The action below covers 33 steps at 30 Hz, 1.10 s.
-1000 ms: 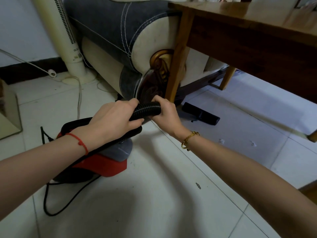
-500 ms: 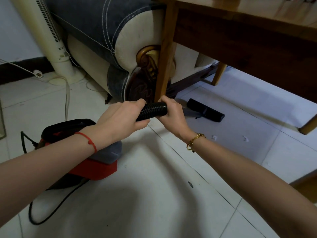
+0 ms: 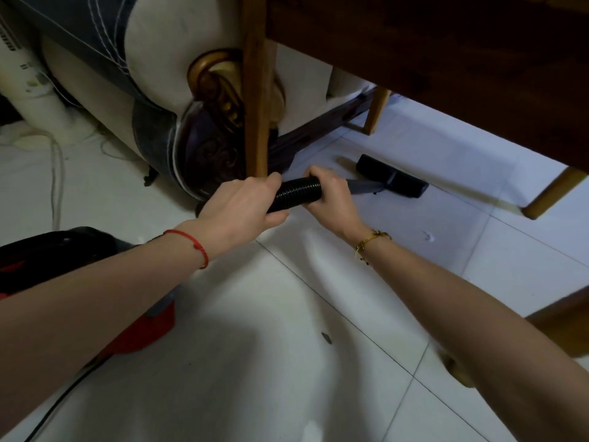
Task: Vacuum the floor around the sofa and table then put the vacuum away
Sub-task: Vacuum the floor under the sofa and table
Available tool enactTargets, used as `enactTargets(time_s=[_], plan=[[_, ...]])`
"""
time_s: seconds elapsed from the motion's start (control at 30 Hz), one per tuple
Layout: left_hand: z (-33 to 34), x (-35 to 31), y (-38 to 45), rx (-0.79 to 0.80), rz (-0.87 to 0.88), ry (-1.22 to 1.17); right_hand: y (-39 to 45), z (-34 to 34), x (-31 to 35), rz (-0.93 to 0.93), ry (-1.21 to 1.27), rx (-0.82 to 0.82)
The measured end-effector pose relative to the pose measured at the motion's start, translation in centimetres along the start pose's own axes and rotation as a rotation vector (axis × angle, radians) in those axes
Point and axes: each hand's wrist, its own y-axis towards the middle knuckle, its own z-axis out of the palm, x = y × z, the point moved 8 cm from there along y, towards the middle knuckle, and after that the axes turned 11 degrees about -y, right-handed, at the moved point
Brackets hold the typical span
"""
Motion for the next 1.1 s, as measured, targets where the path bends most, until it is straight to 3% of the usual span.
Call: enactTargets(time_s=[0.33, 0.57, 1.1], plan=[[4.6, -1.0, 4.5, 0.07, -0.001, -0.021, 0.5, 0.2, -5.9, 0.056, -0.104, 0.144], [6.3, -1.7, 5.3, 0.106, 0.002, -0.014, -0.1, 0.3, -7.7, 0.085, -0.134, 0.15], [0.9, 0.1, -3.2, 0.058, 0.008, -0.015, -3.4, 0.7, 1.7, 0.018, -0.081, -0.016]])
